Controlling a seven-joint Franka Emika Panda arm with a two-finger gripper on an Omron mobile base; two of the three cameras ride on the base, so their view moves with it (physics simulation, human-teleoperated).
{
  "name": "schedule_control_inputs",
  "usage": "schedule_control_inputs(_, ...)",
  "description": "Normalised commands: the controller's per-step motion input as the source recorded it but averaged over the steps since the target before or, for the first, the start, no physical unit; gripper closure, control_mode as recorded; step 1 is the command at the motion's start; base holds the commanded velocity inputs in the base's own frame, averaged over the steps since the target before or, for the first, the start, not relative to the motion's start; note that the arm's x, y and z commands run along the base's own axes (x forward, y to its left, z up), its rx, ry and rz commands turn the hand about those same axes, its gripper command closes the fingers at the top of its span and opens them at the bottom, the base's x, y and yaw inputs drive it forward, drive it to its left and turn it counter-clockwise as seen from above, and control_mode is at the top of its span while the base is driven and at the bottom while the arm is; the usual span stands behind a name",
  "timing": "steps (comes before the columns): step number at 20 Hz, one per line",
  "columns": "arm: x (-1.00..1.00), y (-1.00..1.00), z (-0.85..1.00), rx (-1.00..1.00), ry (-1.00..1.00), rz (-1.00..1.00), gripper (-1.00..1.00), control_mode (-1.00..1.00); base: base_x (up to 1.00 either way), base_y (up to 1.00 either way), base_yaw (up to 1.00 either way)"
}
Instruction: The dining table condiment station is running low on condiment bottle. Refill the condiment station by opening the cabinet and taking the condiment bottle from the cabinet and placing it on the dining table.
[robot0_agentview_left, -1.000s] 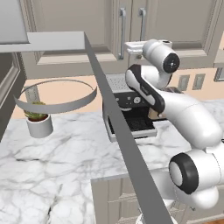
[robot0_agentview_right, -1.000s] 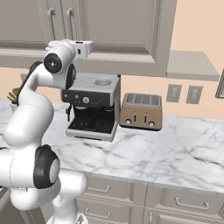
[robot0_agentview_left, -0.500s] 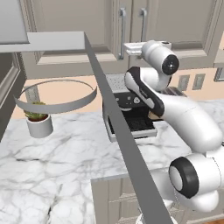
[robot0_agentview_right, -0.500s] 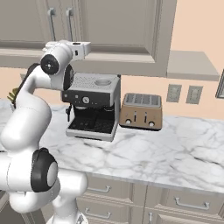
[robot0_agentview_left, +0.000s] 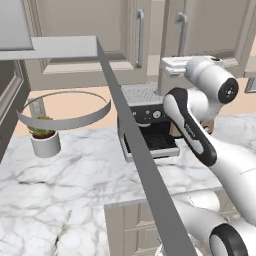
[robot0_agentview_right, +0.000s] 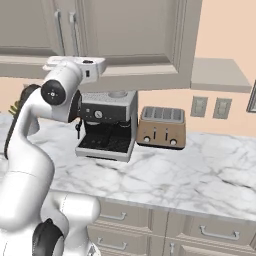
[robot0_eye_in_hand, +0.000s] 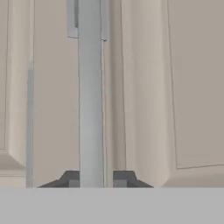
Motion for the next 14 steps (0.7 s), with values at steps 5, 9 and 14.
schedule_control_inputs(5, -1.0, -0.82, -0.01, 0.06, 0.0, 0.03, 1.0, -1.0, 0.0, 0.0, 0.0)
schedule_control_inputs(9, -1.0, -0.57, -0.04, 0.02, 0.0, 0.0, 1.0, -1.0, 0.0, 0.0, 0.0)
schedule_control_inputs(14, -0.93, -0.21, -0.13, 0.0, 0.02, 0.0, -1.0, -1.0, 0.0, 0.0, 0.0)
